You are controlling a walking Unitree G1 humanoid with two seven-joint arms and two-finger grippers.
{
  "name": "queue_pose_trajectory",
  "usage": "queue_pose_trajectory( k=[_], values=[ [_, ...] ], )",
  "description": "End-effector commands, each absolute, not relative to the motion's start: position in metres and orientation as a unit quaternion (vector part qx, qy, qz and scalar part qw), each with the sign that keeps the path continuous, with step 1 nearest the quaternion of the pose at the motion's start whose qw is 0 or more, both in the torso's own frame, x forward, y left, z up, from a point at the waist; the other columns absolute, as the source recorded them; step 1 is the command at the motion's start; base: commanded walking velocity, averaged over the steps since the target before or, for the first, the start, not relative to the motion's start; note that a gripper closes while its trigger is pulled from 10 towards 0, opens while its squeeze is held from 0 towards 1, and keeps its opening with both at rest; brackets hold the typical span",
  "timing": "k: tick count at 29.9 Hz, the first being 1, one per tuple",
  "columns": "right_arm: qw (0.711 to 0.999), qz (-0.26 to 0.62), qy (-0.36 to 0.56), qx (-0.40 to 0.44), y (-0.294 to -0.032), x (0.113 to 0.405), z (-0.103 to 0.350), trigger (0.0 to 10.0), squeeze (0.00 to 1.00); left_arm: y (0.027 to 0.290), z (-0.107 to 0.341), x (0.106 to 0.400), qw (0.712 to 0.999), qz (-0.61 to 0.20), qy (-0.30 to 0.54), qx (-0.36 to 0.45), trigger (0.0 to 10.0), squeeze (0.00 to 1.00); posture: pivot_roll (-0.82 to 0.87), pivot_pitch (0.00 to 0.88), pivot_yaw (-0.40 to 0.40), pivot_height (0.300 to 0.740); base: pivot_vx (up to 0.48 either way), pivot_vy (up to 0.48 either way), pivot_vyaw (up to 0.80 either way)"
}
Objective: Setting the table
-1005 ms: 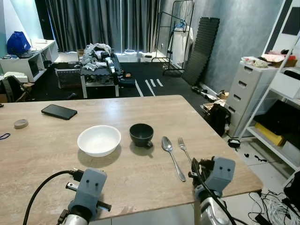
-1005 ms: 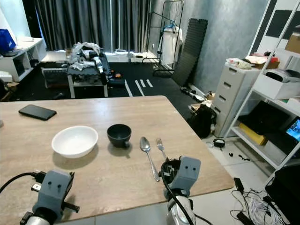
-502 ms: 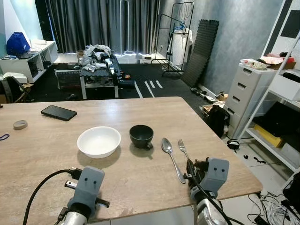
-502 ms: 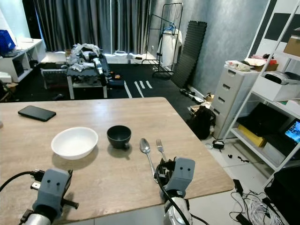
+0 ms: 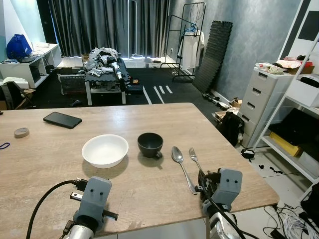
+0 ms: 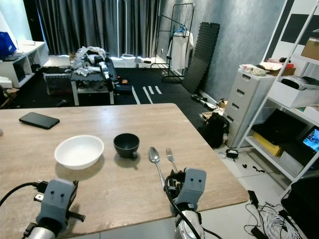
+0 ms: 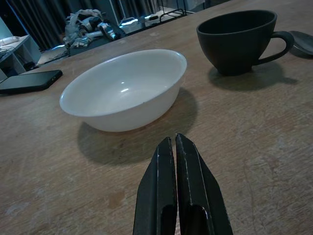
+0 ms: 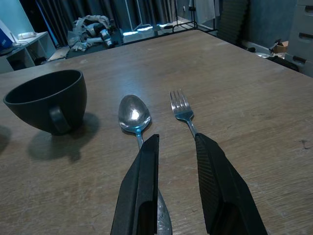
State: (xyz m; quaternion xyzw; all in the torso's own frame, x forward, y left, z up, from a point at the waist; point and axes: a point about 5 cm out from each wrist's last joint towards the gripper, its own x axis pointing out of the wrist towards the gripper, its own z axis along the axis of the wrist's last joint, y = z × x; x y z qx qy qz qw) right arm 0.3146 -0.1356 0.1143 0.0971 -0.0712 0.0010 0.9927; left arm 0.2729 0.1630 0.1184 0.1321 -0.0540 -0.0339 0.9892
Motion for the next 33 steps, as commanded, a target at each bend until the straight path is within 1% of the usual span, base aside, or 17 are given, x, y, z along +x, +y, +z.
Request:
queue_pose_trajectory(
  k=[1,10,20,33],
  values=[
    [0.993,-0.002,-0.065,0.095,-0.1374,0.3131,0.1095,10.0,0.0,0.1638,0.1138,0.2718,0.99,-0.034,-0.045,0.13,10.0,0.0,0.09,0.0,0.023,0.74,0.0,0.0,0.0],
    [0.994,-0.003,-0.061,0.093,-0.138,0.3124,0.1079,10.0,0.0,0.1636,0.1134,0.2713,0.99,-0.034,-0.043,0.126,10.0,0.0,0.09,0.0,0.022,0.74,0.0,0.0,0.0],
    [0.994,-0.003,-0.058,0.093,-0.1373,0.3124,0.1066,10.0,0.0,0.1644,0.1126,0.2705,0.991,-0.033,-0.041,0.125,10.0,0.0,0.09,0.0,0.022,0.74,-0.266,0.0,0.0],
    [0.994,-0.006,-0.056,0.094,-0.1371,0.3129,0.1055,10.0,0.0,0.1653,0.113,0.2719,0.991,-0.033,-0.04,0.125,10.0,0.0,0.09,0.0,0.026,0.74,-0.365,0.0,0.0]
  ],
)
